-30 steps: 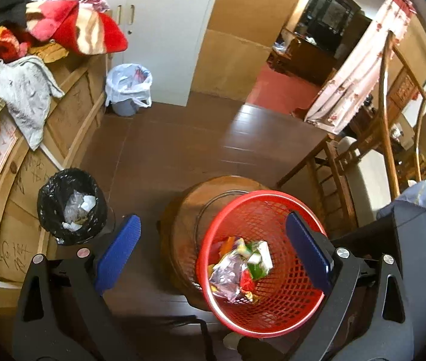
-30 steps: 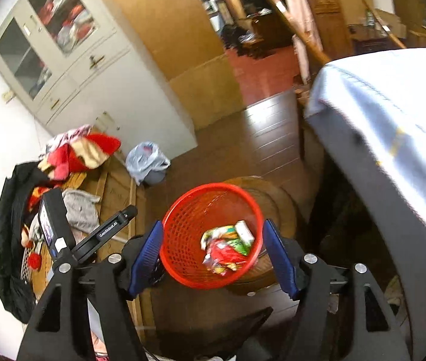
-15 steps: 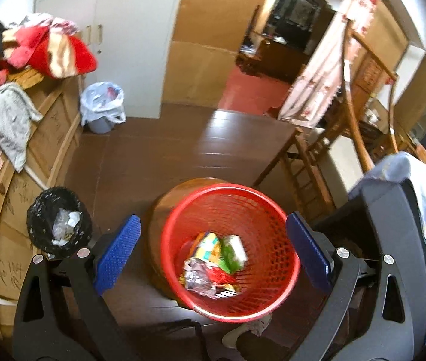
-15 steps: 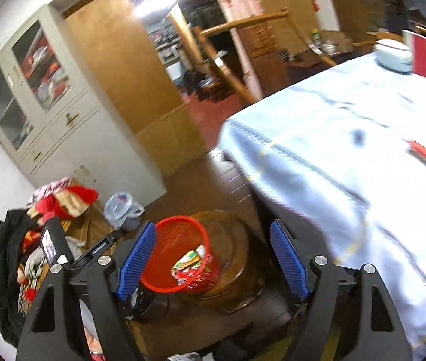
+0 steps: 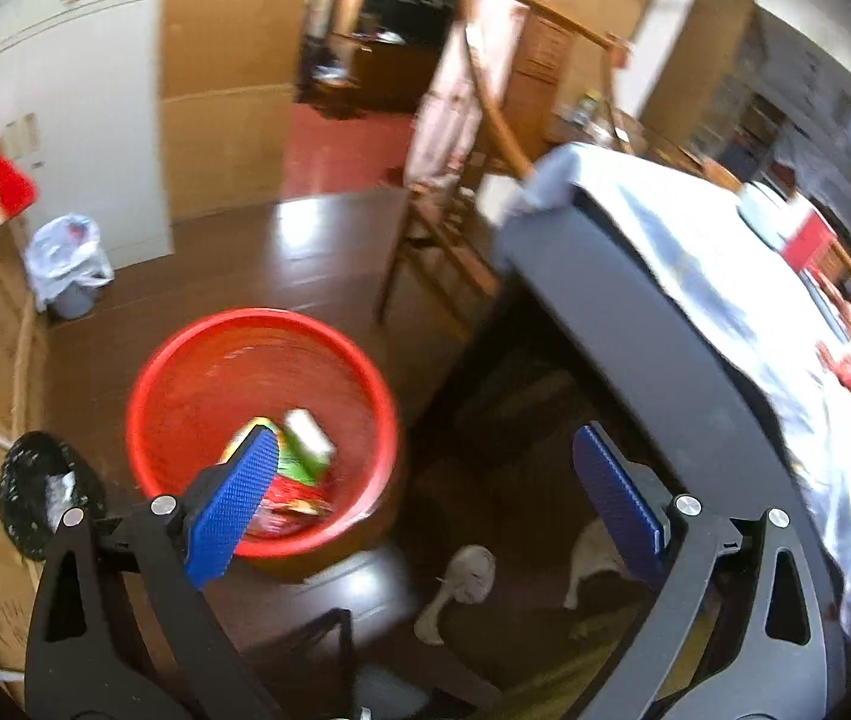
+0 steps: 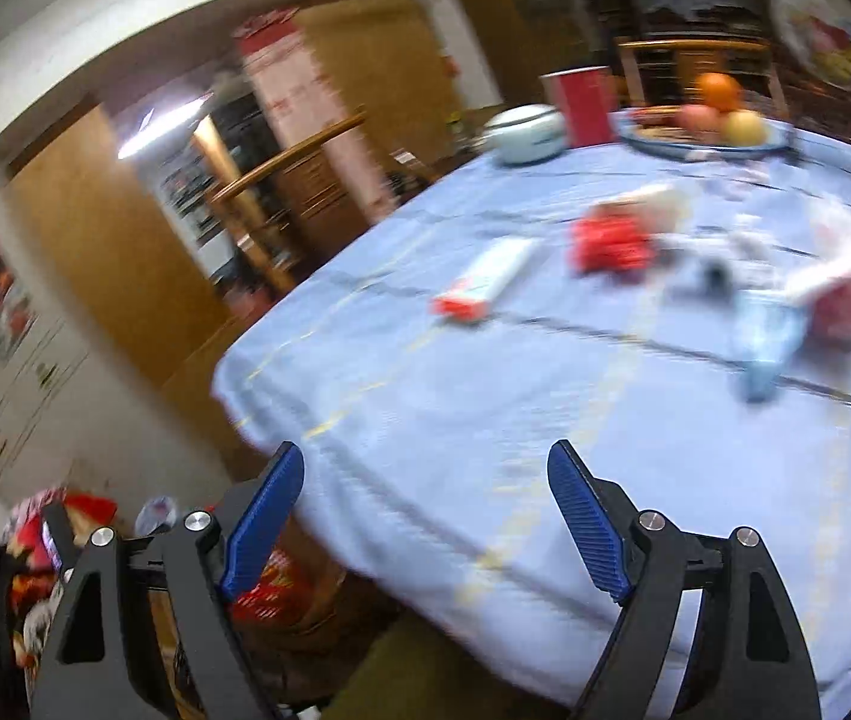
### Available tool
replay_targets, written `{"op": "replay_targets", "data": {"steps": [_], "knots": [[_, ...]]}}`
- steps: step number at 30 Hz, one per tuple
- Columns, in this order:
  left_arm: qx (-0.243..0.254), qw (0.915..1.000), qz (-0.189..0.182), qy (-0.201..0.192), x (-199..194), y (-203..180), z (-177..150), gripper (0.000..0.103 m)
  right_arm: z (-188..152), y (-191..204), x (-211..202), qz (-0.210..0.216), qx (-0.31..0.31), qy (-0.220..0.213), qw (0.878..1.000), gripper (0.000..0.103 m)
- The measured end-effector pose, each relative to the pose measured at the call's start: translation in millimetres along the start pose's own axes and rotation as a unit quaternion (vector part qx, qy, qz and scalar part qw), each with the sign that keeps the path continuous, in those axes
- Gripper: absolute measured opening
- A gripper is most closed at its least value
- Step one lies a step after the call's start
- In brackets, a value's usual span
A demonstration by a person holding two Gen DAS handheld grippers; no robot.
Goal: Collect trash
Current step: 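Move both tools back toward the table, then grasp the white Betaloc medicine box with the left tool while the right tool grasps the blue face mask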
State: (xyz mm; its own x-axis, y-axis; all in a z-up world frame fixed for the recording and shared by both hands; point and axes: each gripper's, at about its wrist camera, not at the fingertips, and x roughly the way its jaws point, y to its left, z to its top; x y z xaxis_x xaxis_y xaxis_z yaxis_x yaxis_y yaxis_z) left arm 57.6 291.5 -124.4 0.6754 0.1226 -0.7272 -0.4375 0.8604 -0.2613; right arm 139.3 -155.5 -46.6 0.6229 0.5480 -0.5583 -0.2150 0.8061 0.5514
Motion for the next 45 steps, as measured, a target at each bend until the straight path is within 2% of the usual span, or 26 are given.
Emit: {"op": "replay_targets", "data": {"steps": [6, 9, 12, 14, 19, 22, 26, 31, 33, 35, 38, 42, 45], "knots": [[0.065, 0.9972, -0.034, 0.015, 3.5, -63.9, 3.9, 0.095, 15.3, -81.2, -39.1, -0.045, 0.058, -0.043, 0.996, 0.082], [0.104, 0.9929, -0.054, 0.023, 8.6, -104.7, 11.2, 0.095, 25.6, -117.5, -49.5, -0.057, 0.085, -0.056, 0.993, 0.085], [0.151, 0.9845, -0.085, 0.031, 11.6, -153.5, 18.5, 0.095, 34.6, -149.3, -55.0, -0.069, 0.102, -0.068, 0.99, 0.087], [0.192, 0.9752, -0.105, 0.031, 13.1, -194.2, 22.6, 0.095, 37.9, -161.5, -55.4, -0.079, 0.106, -0.072, 0.989, 0.087], [0.267, 0.9552, -0.124, 0.033, 27.3, -285.4, 27.6, 0.096, 41.0, -191.3, -49.6, -0.084, 0.119, -0.078, 0.986, 0.088], [0.289, 0.946, -0.136, 0.054, 46.2, -332.5, 32.5, 0.096, 39.9, -206.8, -51.6, -0.072, 0.136, -0.086, 0.984, 0.089], [0.298, 0.9402, -0.141, 0.085, 77.1, -380.0, 36.3, 0.096, 35.3, -219.3, -50.9, -0.072, 0.141, -0.091, 0.983, 0.092], [0.324, 0.9367, -0.101, 0.085, 112.0, -415.0, 34.0, 0.096, 30.1, -227.5, -50.2, -0.039, 0.167, -0.088, 0.981, 0.095], [0.318, 0.9368, -0.103, 0.104, 125.5, -419.0, 35.2, 0.096, 29.6, -227.5, -47.9, -0.032, 0.17, -0.083, 0.981, 0.095], [0.309, 0.9371, -0.099, 0.13, 138.3, -420.1, 38.0, 0.096, 29.9, -226.3, -46.3, -0.033, 0.168, -0.08, 0.982, 0.095], [0.298, 0.9404, -0.107, 0.124, 139.9, -417.1, 41.2, 0.096, 30.2, -221.7, -45.1, -0.04, 0.159, -0.079, 0.983, 0.095], [0.329, 0.9327, -0.085, 0.121, 140.4, -423.8, 32.1, 0.096, 33.3, -213.9, -43.0, -0.047, 0.138, -0.074, 0.987, 0.095], [0.334, 0.9313, -0.079, 0.12, 140.3, -425.8, 30.8, 0.096, 43.0, -209.3, -34.9, -0.059, 0.133, -0.052, 0.988, 0.095]]}}
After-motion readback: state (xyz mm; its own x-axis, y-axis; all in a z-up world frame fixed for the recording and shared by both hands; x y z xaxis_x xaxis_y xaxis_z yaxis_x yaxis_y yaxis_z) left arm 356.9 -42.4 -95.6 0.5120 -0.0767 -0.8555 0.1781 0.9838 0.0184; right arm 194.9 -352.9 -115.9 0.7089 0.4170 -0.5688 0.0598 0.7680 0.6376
